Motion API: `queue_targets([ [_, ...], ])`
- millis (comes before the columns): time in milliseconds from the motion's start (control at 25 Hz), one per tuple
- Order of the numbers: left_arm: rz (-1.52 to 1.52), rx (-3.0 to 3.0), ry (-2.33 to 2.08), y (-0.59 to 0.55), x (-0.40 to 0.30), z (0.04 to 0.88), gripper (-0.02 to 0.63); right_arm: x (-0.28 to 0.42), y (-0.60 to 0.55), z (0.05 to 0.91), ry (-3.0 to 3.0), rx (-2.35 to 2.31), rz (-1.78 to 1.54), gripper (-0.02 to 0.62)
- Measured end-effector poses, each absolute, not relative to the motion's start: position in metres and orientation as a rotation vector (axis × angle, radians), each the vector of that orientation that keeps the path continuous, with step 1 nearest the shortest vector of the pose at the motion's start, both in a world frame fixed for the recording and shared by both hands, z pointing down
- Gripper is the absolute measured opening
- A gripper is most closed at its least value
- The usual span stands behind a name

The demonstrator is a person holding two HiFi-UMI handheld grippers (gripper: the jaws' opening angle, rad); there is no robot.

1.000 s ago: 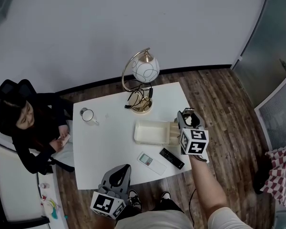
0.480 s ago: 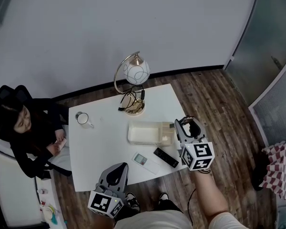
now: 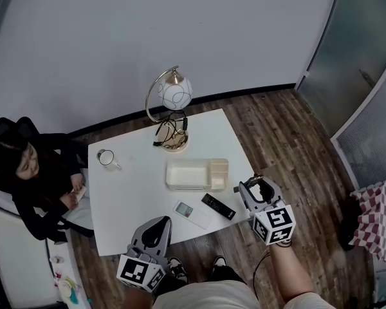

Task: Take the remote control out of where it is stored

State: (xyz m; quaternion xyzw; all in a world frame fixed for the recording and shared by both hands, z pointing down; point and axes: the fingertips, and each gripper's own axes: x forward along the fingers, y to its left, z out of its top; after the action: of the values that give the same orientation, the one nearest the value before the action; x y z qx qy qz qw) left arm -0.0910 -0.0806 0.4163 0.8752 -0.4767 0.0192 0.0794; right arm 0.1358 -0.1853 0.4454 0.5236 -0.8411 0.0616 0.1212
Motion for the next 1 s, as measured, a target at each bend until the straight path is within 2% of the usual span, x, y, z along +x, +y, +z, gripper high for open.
queue_targets([
  [400,0.069,2.626,-1.395,-0.080,-0.077,0.422,0.006,0.182,-0.162,0.559,-2.193,1.323,0.402,0.209],
  [720,0.076,2.609,-1.401,-0.083,-0.079,0.427,0.006,0.178,-0.164,0.619,-2.063,1.171,0.487,0.209],
  [1000,0.081,2.595,-1.406,-0.086,-0.082,0.430,0.006,0.166,-0.185,0.636,-2.026,1.125,0.493,0.209],
])
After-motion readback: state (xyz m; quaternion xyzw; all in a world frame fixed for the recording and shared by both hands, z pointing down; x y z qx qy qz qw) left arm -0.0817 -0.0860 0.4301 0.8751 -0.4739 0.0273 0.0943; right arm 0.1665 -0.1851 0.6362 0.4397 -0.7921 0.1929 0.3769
